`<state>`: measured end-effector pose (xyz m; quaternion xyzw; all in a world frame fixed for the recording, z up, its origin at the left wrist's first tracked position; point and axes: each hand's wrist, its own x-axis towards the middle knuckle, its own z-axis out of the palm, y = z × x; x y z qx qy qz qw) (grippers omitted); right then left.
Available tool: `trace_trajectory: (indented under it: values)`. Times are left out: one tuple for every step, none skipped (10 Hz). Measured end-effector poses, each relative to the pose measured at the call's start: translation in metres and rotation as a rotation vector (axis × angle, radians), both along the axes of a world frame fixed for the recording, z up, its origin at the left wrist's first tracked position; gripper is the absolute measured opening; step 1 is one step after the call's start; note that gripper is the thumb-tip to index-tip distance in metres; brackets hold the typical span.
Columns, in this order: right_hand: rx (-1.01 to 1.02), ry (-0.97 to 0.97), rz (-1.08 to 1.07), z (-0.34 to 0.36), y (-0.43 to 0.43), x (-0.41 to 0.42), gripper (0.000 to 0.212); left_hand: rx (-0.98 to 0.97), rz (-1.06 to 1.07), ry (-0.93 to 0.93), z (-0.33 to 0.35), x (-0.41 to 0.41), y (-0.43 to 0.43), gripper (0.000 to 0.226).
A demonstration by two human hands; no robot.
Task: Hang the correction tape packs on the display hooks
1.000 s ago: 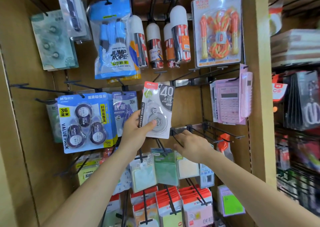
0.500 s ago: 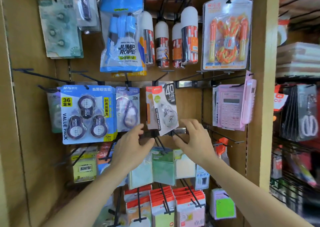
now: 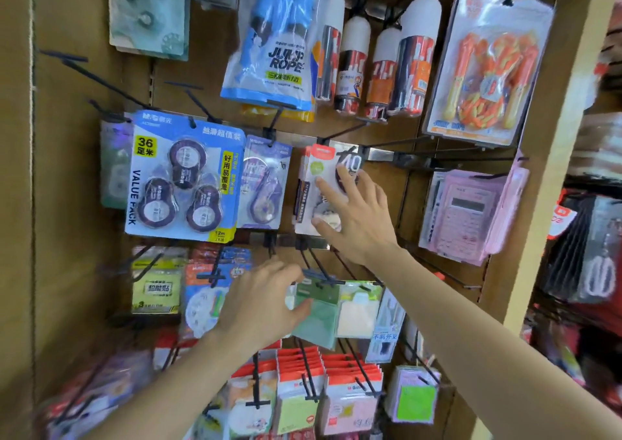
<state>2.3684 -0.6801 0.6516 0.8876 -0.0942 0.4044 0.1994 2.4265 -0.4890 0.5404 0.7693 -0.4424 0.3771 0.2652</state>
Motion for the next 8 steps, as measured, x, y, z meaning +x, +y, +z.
trace_trajectory:
  values:
    - [-0.016,0.049,-0.042,0.006,-0.006,0.012,0.068,0.006,-0.025,0.02,-0.002,0.001,0.0,0.032]
    - [-0.022,0.102,-0.078,0.013,-0.009,0.021,0.07,0.023,-0.026,0.015,-0.001,0.001,0.0,0.03]
    - [-0.029,0.17,-0.086,0.023,-0.008,0.023,0.071,0.032,-0.014,0.014,-0.002,0.002,-0.001,0.027]
    - [-0.005,0.27,-0.067,0.031,-0.007,0.012,0.071,0.028,-0.014,-0.006,-0.001,0.001,-0.001,0.025]
    - [0.023,0.317,-0.006,0.029,-0.005,-0.013,0.068,0.037,0.003,0.016,0.002,0.0,0.001,0.024]
    - [0.071,0.324,0.042,0.02,0.001,-0.049,0.067,0.05,-0.011,0.103,0.009,-0.008,0.003,0.024]
    - [0.096,0.31,0.109,0.004,-0.003,-0.084,0.064,0.106,0.0,0.157,0.019,-0.017,0.009,0.028]
    - [0.152,0.311,0.203,-0.009,-0.015,-0.112,0.05,0.192,0.076,0.156,0.028,-0.024,0.015,0.034]
